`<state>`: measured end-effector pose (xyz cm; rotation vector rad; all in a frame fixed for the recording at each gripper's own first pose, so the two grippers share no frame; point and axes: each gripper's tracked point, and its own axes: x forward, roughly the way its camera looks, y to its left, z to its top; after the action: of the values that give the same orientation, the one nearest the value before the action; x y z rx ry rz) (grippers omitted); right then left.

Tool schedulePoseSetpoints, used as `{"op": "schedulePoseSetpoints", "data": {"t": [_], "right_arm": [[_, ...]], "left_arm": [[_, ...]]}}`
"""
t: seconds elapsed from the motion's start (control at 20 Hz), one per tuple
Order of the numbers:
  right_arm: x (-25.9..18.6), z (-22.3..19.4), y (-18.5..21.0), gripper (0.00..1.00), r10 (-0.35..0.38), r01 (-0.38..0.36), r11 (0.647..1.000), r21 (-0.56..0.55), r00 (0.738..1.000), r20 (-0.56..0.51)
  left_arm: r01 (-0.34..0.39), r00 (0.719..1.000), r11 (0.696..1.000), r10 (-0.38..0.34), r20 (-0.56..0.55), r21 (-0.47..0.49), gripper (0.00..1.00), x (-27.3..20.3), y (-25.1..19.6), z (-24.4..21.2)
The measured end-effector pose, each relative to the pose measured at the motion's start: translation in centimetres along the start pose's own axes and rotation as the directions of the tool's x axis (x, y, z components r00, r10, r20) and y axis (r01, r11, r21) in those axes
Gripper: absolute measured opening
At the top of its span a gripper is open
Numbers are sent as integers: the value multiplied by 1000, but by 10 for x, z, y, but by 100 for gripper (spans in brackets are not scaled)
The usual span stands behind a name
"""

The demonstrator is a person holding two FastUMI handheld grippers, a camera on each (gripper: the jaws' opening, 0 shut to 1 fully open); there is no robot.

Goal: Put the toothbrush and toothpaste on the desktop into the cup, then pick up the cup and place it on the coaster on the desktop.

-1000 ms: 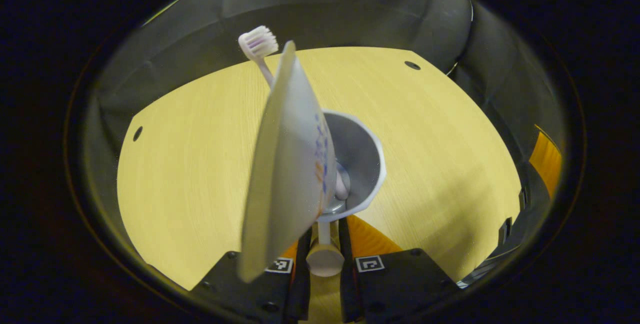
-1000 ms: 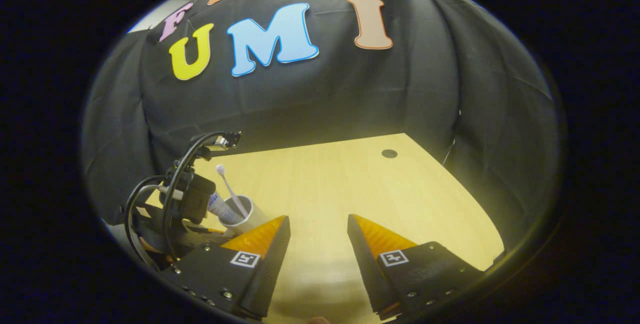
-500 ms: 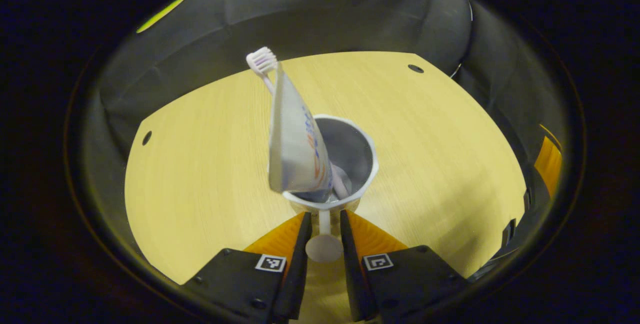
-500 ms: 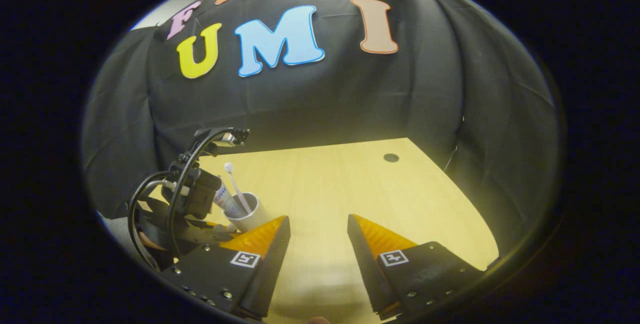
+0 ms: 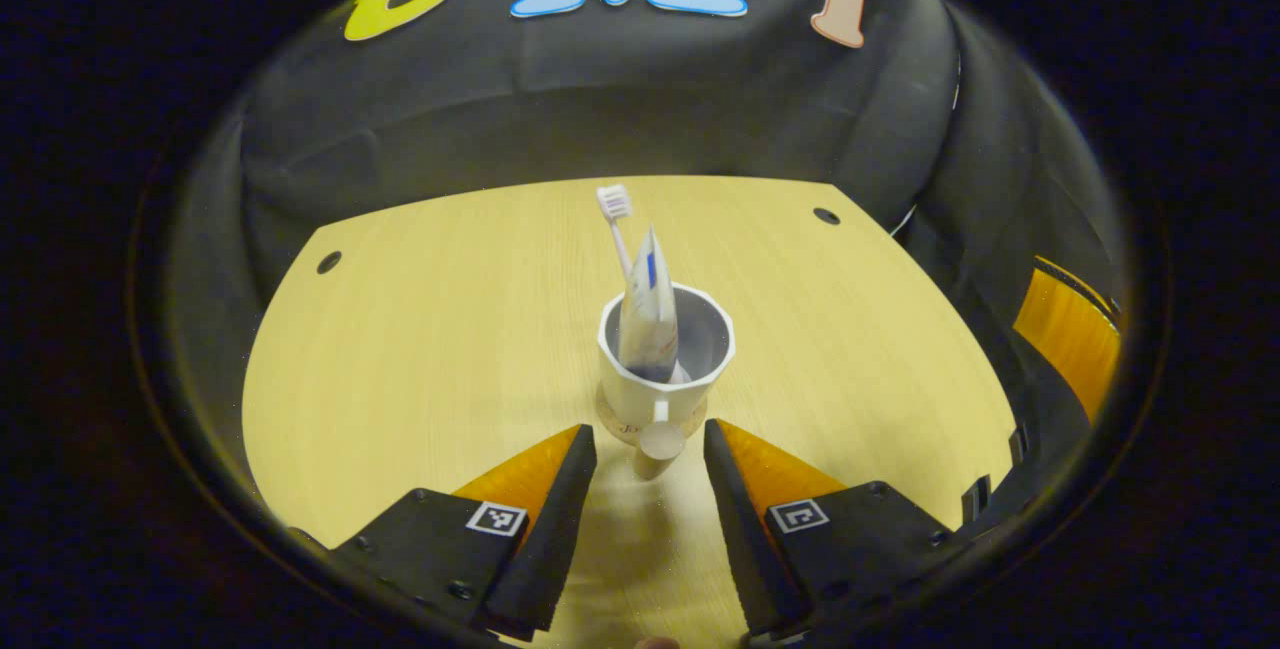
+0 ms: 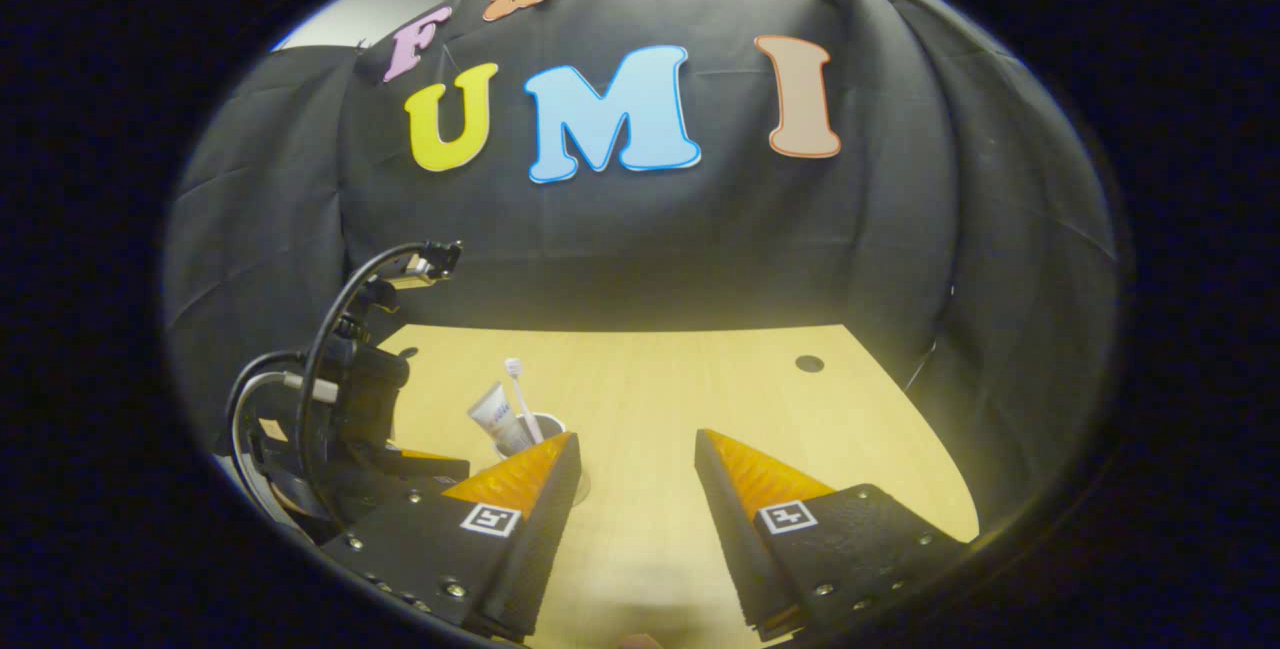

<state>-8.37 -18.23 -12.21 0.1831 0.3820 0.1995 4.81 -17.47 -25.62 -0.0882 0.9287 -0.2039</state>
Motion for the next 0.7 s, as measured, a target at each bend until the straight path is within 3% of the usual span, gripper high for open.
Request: {"op": "schedulePoseSetpoints", "data": {"t": [0.15,0.25,0.35,0.4,0.5,0.6,0.7], "right_arm": [[-9,15,13,71,16,-15,999,-35,999,46],[-17,26,20,71,27,-22,998,-60,996,79],[-21,36,29,71,37,-29,996,-79,993,108],[-23,41,32,71,41,-30,996,-86,992,119],[-27,49,37,71,40,-25,995,-102,989,145],[-30,55,41,71,28,-9,994,-113,986,164],[-36,61,44,72,10,11,993,-116,983,185]], "left_arm": [[-4,996,999,8,92,-44,74,-36,10,15],[-13,987,999,20,161,-48,83,-56,11,27],[-21,975,999,32,219,-49,81,-76,14,36],[-22,967,999,33,251,-48,84,-84,16,40],[-27,946,999,36,321,-32,82,-103,19,49],[-36,914,999,38,404,-14,91,-131,25,62],[-24,881,1000,18,473,7,79,-146,24,72]]}}
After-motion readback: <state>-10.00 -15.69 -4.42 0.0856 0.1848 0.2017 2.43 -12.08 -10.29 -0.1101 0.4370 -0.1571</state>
